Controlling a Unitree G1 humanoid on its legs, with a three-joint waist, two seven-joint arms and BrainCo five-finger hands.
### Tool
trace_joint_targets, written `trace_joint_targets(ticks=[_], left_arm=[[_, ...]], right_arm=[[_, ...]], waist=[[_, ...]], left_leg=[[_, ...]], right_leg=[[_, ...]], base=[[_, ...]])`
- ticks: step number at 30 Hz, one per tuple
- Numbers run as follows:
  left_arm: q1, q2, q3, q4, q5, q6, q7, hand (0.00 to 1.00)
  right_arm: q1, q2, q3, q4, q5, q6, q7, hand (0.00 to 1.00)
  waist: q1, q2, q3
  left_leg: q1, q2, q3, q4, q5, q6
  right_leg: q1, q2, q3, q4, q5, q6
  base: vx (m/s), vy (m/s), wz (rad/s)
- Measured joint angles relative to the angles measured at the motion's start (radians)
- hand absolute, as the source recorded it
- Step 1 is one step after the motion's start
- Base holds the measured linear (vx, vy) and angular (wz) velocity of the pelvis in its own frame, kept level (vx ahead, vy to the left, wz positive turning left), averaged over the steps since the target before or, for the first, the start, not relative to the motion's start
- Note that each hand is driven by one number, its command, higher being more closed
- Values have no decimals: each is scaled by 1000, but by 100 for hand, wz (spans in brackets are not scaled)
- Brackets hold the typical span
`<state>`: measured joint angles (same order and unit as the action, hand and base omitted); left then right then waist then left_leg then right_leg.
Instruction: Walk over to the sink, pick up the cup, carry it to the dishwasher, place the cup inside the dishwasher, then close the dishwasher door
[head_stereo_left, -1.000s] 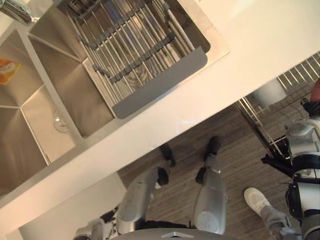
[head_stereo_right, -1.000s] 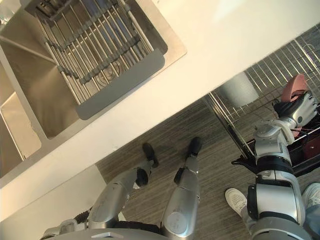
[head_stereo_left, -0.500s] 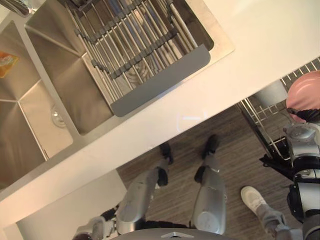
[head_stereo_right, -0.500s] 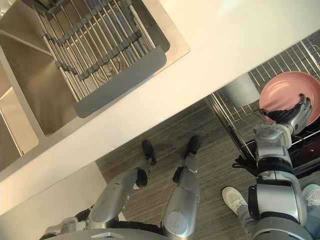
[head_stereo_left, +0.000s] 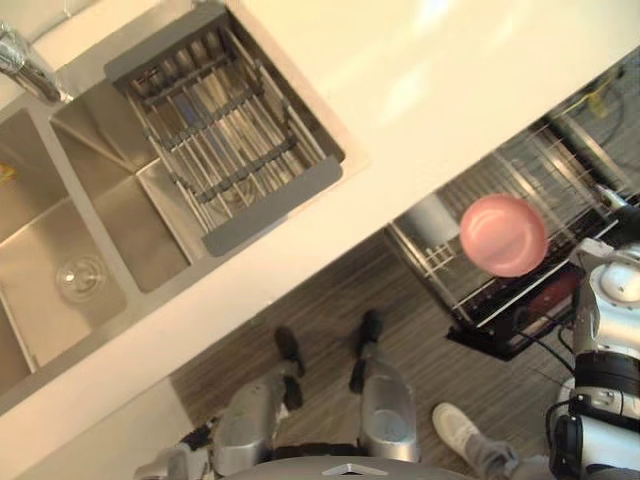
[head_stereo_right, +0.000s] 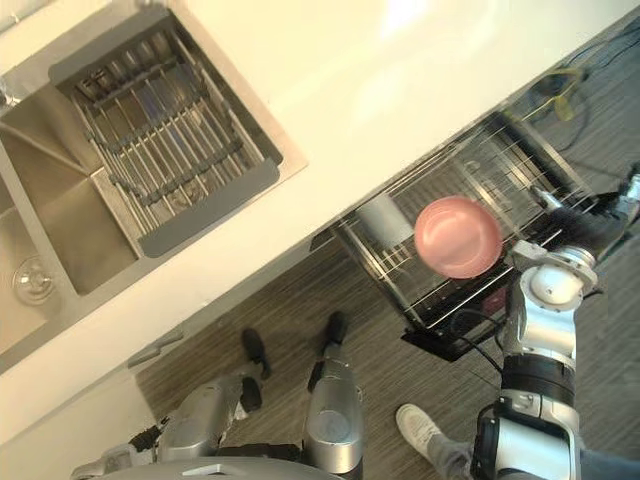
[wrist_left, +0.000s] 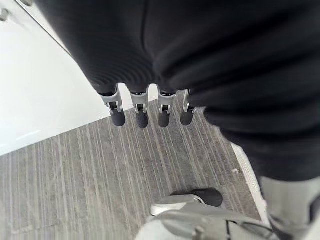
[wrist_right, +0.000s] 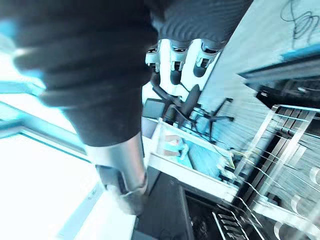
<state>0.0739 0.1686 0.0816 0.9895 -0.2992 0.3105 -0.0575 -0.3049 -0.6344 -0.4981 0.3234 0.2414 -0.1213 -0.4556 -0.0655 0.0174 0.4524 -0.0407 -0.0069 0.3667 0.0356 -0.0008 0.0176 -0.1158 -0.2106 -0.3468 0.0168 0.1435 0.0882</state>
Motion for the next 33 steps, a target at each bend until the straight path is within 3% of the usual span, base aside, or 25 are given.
trace_joint_targets(ticks=[3,5,10,12,18,21,24,27,29,30,33], left_arm=[[20,-3,30,-1,0,2,0,0],[37,-5,43,-1,0,7,1,0],[51,-13,73,3,10,38,9,0],[60,-14,75,4,10,43,9,0],[65,-16,78,11,29,61,9,0],[65,-25,79,10,28,62,9,0],[64,-35,79,7,28,63,8,0],[64,-40,79,3,28,63,7,0],[66,-44,81,5,28,63,5,0],[69,-51,84,4,27,62,-3,0],[96,-55,84,9,27,58,-22,0]], right_arm=[[31,-7,-98,8,41,3,-14,0],[58,-19,-149,20,85,31,-10,0],[137,-68,-266,227,276,69,51,0],[182,-49,-296,277,339,82,88,0],[239,121,-349,377,458,87,167,0],[241,210,-347,405,505,87,222,0],[228,289,-322,405,528,86,278,0],[192,319,-268,405,585,81,306,0],[179,328,-246,405,589,78,314,0],[166,341,-227,405,588,48,316,0],[167,348,-187,405,598,9,317,0]], waist=[[-13,-13,-54],[-27,-19,-82],[-50,-26,-123],[-56,-25,-135],[-70,-21,-157],[-58,0,-165],[-34,36,-159],[-16,84,-146],[-7,93,-139],[13,115,-122],[15,117,-112]], left_leg=[[21,19,-2,18,-17,-14],[33,30,-3,30,-30,-20],[55,42,10,36,-49,-30],[55,45,23,34,-52,-29],[58,52,66,31,-54,-30],[57,52,72,30,-55,-32],[57,46,61,17,-49,-33],[45,32,32,-18,-22,-35],[42,27,17,-27,-9,-41],[47,24,5,-45,9,-62],[42,22,-20,-58,24,-85]], right_leg=[[33,14,-11,-6,-12,-2],[54,22,-17,-10,-19,-6],[80,29,-19,-11,-32,-7],[81,30,-15,-11,-35,-5],[77,31,-14,-25,-32,-10],[76,30,-14,-29,-29,-9],[74,27,-22,-29,-27,-12],[58,16,-50,-22,-30,-7],[49,12,-62,-15,-32,-4],[45,3,-77,8,-45,-2],[39,-7,-103,37,-71,-1]], base=[[66,-72,-1],[50,-70,-1],[-5,-21,-4],[-35,-1,-11],[-15,-2,-10],[2,-1,-1],[6,5,6],[9,11,26],[34,-8,33],[37,-16,26],[9,-26,29]])
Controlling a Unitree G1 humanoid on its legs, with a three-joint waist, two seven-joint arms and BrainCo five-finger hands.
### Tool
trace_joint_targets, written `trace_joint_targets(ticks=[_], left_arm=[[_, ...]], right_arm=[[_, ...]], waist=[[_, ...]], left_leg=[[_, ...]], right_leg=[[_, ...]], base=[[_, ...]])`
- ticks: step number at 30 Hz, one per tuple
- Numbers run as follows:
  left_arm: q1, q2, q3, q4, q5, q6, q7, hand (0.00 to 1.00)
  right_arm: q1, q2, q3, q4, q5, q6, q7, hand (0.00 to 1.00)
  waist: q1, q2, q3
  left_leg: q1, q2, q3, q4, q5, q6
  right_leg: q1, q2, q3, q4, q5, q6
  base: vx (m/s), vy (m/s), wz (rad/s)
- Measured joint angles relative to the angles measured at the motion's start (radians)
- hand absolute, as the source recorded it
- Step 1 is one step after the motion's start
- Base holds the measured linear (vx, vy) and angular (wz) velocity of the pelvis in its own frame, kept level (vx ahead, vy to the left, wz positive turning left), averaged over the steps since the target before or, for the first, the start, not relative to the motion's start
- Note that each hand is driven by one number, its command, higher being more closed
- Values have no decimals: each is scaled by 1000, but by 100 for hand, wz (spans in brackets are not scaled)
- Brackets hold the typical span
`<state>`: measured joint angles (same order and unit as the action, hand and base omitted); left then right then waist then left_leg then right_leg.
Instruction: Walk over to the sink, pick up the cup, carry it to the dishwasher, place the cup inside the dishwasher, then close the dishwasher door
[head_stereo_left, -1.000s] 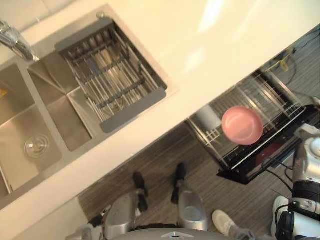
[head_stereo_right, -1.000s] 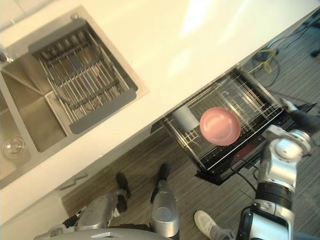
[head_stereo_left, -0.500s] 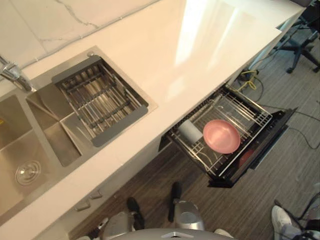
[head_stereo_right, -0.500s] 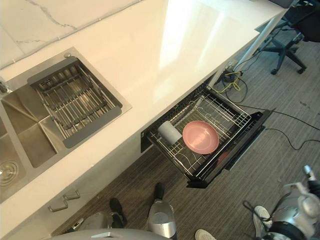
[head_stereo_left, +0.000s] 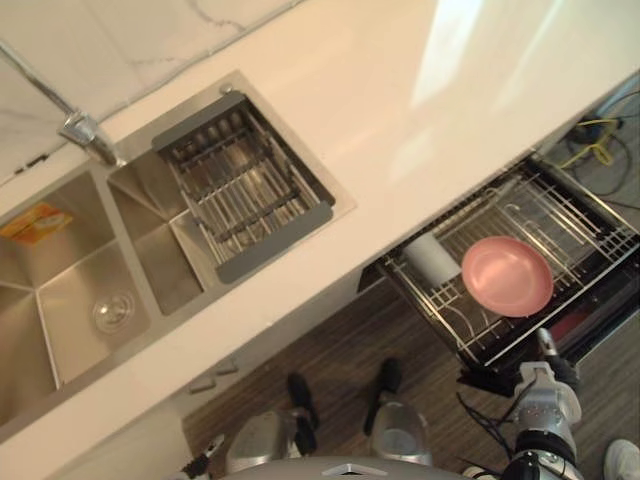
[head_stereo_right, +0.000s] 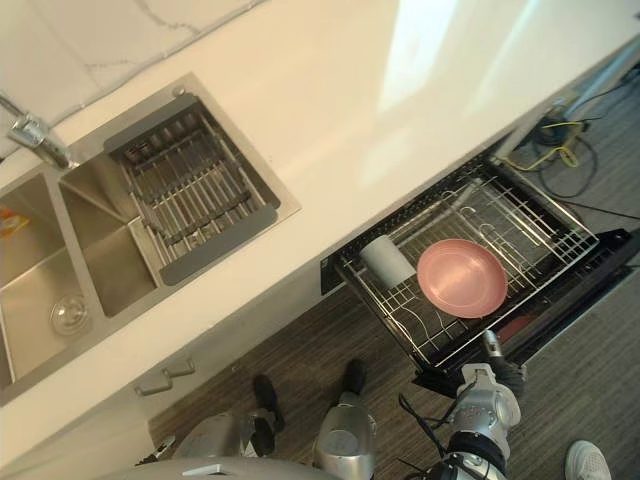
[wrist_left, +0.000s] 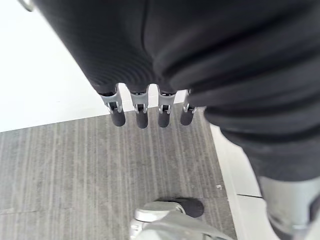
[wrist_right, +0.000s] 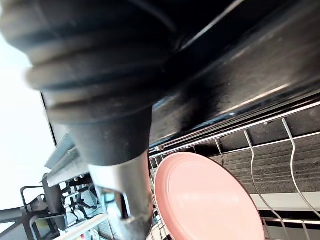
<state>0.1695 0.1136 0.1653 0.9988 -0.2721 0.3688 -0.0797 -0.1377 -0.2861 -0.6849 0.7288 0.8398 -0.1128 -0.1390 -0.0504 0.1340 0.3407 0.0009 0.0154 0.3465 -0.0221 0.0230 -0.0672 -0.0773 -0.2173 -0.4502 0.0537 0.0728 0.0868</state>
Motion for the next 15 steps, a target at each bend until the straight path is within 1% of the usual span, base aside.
trace_joint_targets(ticks=[1,2,3,4,5,6,8,9,10,11,12,13,14,15], left_arm=[[8,-5,0,1,0,-3,-5,0],[16,-12,0,3,0,-15,-16,0],[19,-16,0,3,0,-22,-18,0],[21,-19,-1,3,0,-28,-20,0],[20,-21,-3,3,0,-41,-31,0],[21,-20,-3,3,0,-44,-36,0],[21,-22,-3,11,0,-57,-43,0],[21,-22,-3,15,0,-62,-47,0],[21,-25,-3,19,1,-65,-59,0],[21,-32,-3,26,1,-66,-62,0],[21,-37,-3,29,1,-67,-66,0],[23,-48,-3,37,1,-71,-69,0],[29,-59,-1,38,1,-77,-75,0],[29,-63,-1,41,0,-78,-77,0]], right_arm=[[1,-1,13,0,1,-15,-1,0],[1,-2,31,0,13,-41,2,0],[1,-4,45,0,22,-54,3,0],[-1,-3,62,-2,28,-67,6,0],[-5,-1,104,-5,39,-107,25,0],[-8,-1,117,-5,40,-119,27,0],[-35,0,144,-6,56,-148,27,0],[-43,-2,149,-9,57,-151,26,0],[-57,-6,161,-17,57,-156,27,0],[-72,-12,174,-30,57,-156,27,0],[-80,-13,174,-44,57,-154,27,0],[-101,-28,189,-48,56,-148,28,0],[-126,-52,213,-50,56,-141,29,0],[-137,-60,217,-52,56,-134,32,0]], waist=[[4,1,1],[14,7,3],[18,8,2],[22,9,2],[25,12,2],[27,14,3],[33,26,3],[34,31,3],[37,45,4],[41,63,3],[42,71,3],[47,89,2],[52,105,0],[55,111,1]], left_leg=[[-4,0,-9,0,3,-4],[-8,-1,-18,0,4,-7],[-12,-1,-21,0,6,-12],[-18,-2,-26,1,10,-26],[-33,-6,-55,0,31,-59],[-37,-7,-63,0,37,-67],[-47,-12,-104,1,67,-66],[-51,-12,-111,1,71,-66],[-59,-13,-130,1,81,-53],[-67,-13,-145,1,84,-48],[-70,-14,-157,1,85,-47],[-79,-14,-170,1,85,-47],[-93,-13,-185,0,67,-48],[-102,-11,-186,-1,61,-37]], right_leg=[[-7,-5,-4,13,-20,-2],[-17,-9,-8,32,-32,-2],[-22,-12,-11,40,-37,-2],[-28,-16,-18,48,-42,-3],[-32,-30,-48,64,-52,-3],[-31,-35,-60,70,-57,-3],[-31,-48,-94,100,-75,-5],[-31,-52,-106,107,-79,-5],[-33,-57,-123,123,-87,-5],[-34,-62,-141,139,-93,-8],[-35,-65,-148,146,-95,-9],[-38,-70,-167,160,-98,-9],[-50,-74,-180,180,-103,-14],[-52,-76,-190,187,-104,-17]], base=[[-4,-28,30],[-7,-21,18],[-13,-25,15],[-23,-39,37],[-22,-34,42],[-39,-36,52],[-72,-37,43],[-94,-30,43],[-90,-7,41],[-91,0,41],[-91,10,41],[-93,20,39],[-97,24,38],[-128,27,39]])
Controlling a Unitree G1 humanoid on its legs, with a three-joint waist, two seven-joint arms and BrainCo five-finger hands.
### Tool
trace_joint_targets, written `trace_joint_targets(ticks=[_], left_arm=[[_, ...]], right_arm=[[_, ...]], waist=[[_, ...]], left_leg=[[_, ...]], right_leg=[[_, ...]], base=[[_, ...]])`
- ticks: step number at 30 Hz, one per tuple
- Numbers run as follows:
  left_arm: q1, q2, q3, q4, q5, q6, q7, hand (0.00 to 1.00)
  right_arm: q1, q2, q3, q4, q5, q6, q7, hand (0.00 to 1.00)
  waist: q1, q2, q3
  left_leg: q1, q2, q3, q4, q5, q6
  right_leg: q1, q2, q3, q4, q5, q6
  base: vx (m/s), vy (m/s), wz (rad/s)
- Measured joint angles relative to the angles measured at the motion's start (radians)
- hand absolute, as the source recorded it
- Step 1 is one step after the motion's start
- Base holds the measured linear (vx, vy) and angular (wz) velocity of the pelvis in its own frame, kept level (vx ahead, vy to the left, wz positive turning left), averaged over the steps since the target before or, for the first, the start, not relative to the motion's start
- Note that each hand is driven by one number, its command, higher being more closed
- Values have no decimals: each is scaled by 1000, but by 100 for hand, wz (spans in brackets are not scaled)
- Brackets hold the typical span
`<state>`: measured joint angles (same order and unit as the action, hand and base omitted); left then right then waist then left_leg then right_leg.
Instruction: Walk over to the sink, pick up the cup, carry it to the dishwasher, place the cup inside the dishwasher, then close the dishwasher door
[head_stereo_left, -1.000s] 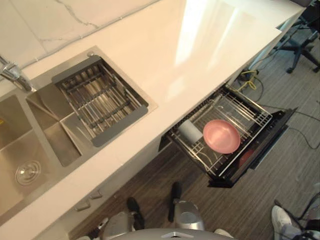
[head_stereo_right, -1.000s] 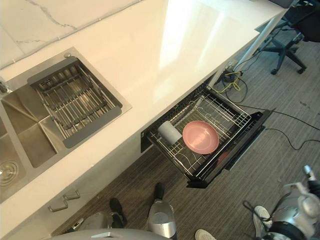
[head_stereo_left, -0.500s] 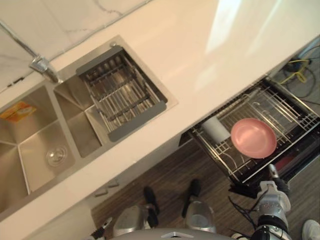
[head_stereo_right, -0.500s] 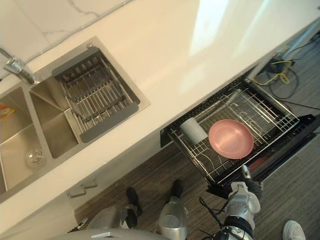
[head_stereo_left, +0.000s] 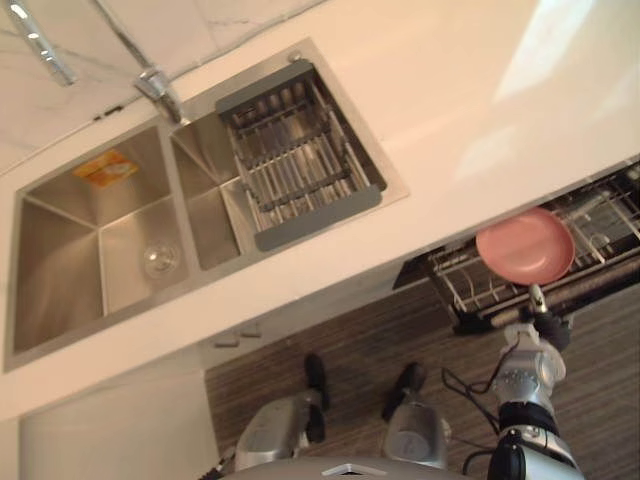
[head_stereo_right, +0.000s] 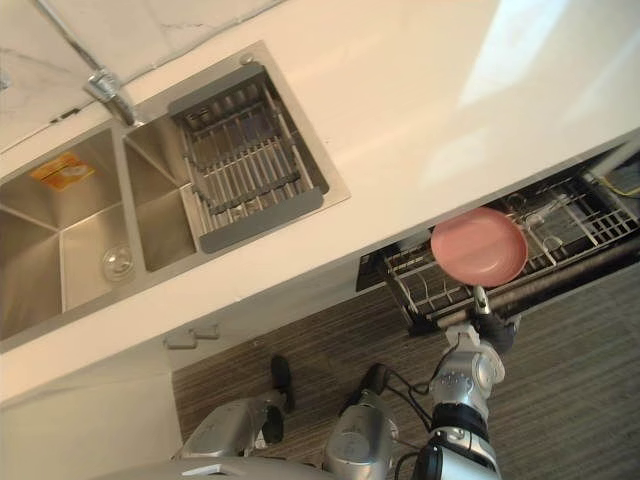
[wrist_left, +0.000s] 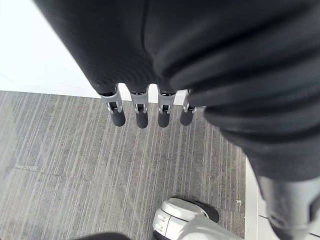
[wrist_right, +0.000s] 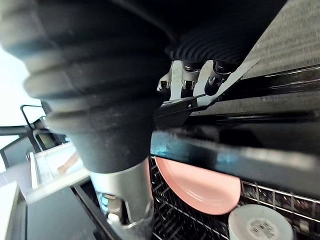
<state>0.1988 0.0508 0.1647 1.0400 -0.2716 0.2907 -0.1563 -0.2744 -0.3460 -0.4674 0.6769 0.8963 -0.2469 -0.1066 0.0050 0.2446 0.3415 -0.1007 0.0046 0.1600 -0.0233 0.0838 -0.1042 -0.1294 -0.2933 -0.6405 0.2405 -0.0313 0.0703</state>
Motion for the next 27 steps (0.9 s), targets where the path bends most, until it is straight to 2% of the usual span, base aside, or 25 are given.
trace_joint_targets(ticks=[2,4,7,8,10,15,17,18,20,21,23,27], left_arm=[[3,-4,2,5,0,-2,0,0],[3,-4,2,5,-2,-9,0,0],[17,-4,2,4,-10,-29,0,0],[19,-4,3,3,-13,-41,0,0],[22,-4,11,3,-42,-66,-2,0],[23,-3,20,-12,-102,-121,-3,0],[26,-2,19,-16,-131,-162,-4,0],[29,-1,18,-20,-140,-168,-4,0],[29,5,6,-34,-192,-182,-6,0],[30,5,6,-40,-212,-182,-10,0],[28,5,-3,-50,-259,-169,-30,0],[14,3,-9,-53,-317,-125,-76,0]], right_arm=[[-37,-20,25,-2,0,29,3,0],[-64,-24,40,-2,0,44,13,0],[-94,-25,90,-10,2,53,18,0],[-95,-24,113,-39,3,55,18,0],[-92,-12,110,-37,12,46,25,0],[-79,-10,174,-32,-2,33,31,0],[-22,-15,239,-32,-42,38,36,0],[1,-12,274,-32,-58,46,43,0],[108,46,387,-26,-145,76,77,0],[135,68,398,-14,-163,79,81,0],[202,165,428,82,-241,95,82,0],[292,196,410,178,-348,106,62,0]], waist=[[14,4,-1],[26,4,-1],[39,2,1],[49,-4,1],[45,-14,3],[47,-18,1],[52,-33,-13],[54,-40,-22],[72,-72,-53],[74,-79,-56],[76,-98,-62],[61,-121,-65]], left_leg=[[-1,6,6,-41,-26,6],[-2,14,5,-50,-18,6],[-5,32,0,-48,70,37],[-5,32,-3,-48,88,46],[-8,30,-19,-49,98,51],[-20,50,-30,-35,106,39],[-19,63,-40,-29,109,32],[-20,65,-43,-29,110,32],[-16,80,-48,-28,110,26],[-13,82,-48,-28,109,24],[6,85,-47,-29,91,3],[29,80,-19,-33,68,17]], right_leg=[[5,-3,-32,2,4,3],[1,-6,-61,21,-8,-13],[-9,-28,-89,120,-72,-22],[-15,-40,-93,156,-94,-23],[-21,-54,-104,190,-118,-26],[-23,-31,-112,187,-126,-35],[-10,-9,-115,169,-126,-37],[-9,-3,-116,164,-126,-38],[2,18,-117,144,-128,-40],[7,22,-119,139,-128,-40],[30,26,-118,126,-128,-40],[59,34,-109,82,-107,-24]], base=[[-124,1,41],[-58,-39,39],[-37,-83,32],[-24,-124,29],[-11,-100,20],[-26,-81,1],[-26,-89,2],[-7,-102,4],[12,-95,-1],[16,-81,1],[18,-52,3],[31,7,-8]])
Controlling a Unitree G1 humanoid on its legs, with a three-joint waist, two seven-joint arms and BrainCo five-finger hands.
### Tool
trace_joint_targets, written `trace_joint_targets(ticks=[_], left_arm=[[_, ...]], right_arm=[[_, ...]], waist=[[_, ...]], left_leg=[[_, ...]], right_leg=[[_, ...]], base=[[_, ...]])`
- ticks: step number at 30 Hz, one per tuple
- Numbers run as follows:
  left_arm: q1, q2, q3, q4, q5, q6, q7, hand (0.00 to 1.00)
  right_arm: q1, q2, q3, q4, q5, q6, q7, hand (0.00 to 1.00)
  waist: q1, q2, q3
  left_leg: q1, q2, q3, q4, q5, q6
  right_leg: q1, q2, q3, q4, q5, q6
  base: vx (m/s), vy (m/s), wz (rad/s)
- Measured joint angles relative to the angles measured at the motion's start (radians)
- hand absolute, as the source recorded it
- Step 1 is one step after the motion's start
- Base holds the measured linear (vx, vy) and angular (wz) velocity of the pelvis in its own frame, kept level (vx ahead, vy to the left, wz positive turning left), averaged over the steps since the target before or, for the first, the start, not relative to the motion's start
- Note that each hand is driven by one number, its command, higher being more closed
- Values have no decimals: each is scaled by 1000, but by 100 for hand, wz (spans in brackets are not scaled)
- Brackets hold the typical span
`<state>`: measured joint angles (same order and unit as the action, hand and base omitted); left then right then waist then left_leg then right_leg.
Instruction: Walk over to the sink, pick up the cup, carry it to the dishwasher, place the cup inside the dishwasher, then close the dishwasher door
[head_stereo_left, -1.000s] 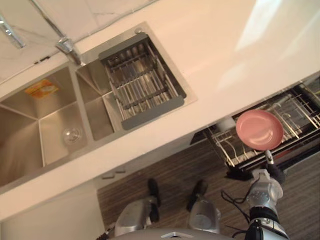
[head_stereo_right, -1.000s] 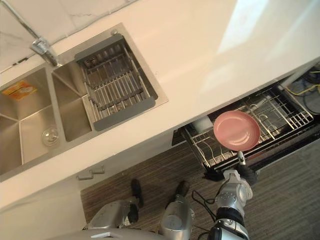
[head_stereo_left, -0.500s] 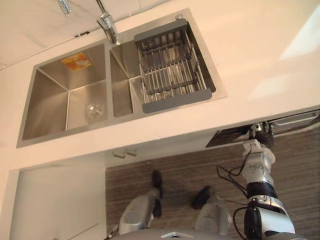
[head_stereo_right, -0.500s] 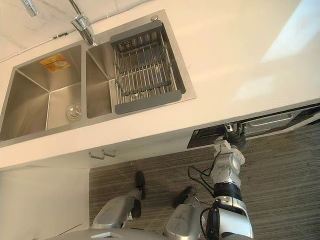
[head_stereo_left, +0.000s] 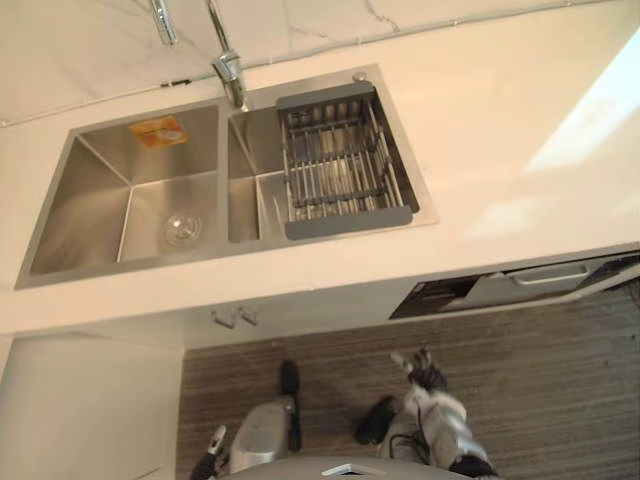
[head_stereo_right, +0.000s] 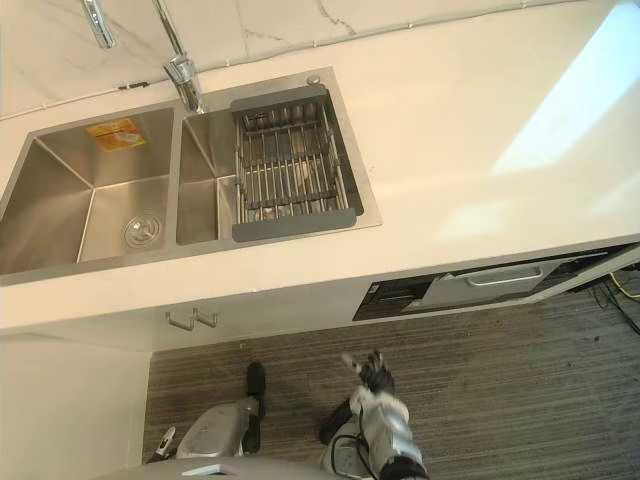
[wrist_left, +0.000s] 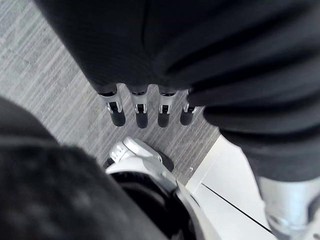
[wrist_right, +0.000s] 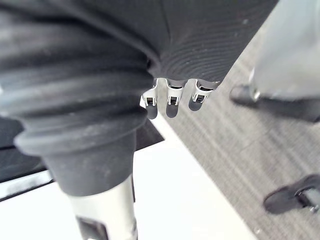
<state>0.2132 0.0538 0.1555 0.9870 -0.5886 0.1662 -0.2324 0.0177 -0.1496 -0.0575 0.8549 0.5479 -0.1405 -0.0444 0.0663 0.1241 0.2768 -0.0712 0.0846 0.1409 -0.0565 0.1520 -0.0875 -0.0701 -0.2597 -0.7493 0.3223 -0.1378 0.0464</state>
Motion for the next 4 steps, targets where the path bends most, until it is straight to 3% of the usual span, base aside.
trace_joint_targets(ticks=[4], left_arm=[[-3,28,-1,-16,-9,49,-16,0]], right_arm=[[24,1,-6,56,-105,27,-33,0]], waist=[[-11,-60,-26]], left_leg=[[46,-2,26,-1,-21,11]], right_leg=[[44,7,12,-34,19,9]], base=[[70,-4,-14]])
